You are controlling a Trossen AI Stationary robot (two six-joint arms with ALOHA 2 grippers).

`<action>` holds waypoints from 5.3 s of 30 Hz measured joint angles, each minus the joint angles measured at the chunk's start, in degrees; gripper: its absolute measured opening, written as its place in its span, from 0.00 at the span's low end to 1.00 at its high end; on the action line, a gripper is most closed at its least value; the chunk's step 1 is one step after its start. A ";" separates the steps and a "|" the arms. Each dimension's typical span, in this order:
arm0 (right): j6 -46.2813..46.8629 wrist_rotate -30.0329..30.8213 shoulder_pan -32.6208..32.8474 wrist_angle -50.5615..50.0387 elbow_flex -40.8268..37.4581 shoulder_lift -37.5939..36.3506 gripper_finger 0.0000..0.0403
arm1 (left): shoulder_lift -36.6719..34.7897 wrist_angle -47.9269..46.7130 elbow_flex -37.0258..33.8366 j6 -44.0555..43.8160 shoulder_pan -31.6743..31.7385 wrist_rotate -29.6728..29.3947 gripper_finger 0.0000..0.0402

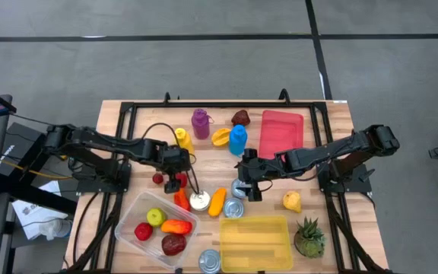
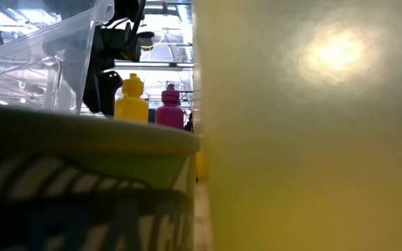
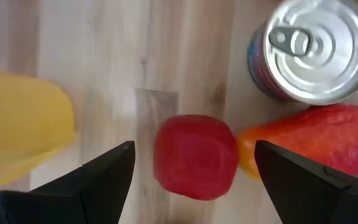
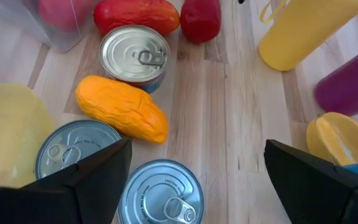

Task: Pick & Place Food Item
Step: Put the red tomato into the transparent bin

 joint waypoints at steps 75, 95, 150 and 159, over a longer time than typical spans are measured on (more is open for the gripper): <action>-14.34 3.98 1.28 36.05 -6.10 0.00 0.90 | -21.25 49.36 -12.84 2.63 -3.34 -6.13 0.37; -27.91 22.33 2.72 38.10 -6.10 0.00 0.97 | -12.05 67.15 -13.81 -7.98 5.75 -1.52 0.37; -19.12 22.76 1.35 26.81 -6.10 0.00 0.97 | -34.13 35.46 -13.44 1.73 -14.89 5.42 0.37; -15.94 22.77 1.03 23.80 -6.10 0.00 0.97 | -32.69 26.04 -13.49 -0.57 -30.04 -2.95 0.37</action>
